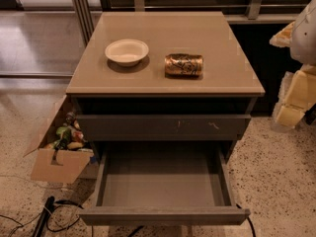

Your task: Close middle drawer

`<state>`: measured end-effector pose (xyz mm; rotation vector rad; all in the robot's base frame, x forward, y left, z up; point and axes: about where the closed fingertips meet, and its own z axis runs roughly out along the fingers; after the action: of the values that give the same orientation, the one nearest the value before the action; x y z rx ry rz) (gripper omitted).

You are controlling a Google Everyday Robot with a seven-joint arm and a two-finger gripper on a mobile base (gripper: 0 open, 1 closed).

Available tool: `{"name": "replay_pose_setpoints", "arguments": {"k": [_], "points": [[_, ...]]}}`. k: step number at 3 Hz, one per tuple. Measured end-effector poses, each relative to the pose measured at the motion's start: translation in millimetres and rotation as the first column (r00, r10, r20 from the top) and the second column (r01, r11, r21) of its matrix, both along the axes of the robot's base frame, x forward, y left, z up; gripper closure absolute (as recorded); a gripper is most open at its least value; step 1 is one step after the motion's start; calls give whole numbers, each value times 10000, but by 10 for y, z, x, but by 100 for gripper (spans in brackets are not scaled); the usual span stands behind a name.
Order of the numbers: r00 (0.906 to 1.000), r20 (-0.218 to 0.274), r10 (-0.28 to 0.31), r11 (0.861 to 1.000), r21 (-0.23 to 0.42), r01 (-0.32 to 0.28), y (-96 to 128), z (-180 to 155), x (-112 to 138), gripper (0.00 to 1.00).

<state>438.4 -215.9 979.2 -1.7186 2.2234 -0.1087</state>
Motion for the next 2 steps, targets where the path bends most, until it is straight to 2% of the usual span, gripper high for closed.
{"name": "replay_pose_setpoints", "arguments": {"k": [1,2], "points": [[10000,0,0,10000,0,0,0,0,0,0],[9999,-158,9,9998,196,-6,46,-186,-89,0]]}}
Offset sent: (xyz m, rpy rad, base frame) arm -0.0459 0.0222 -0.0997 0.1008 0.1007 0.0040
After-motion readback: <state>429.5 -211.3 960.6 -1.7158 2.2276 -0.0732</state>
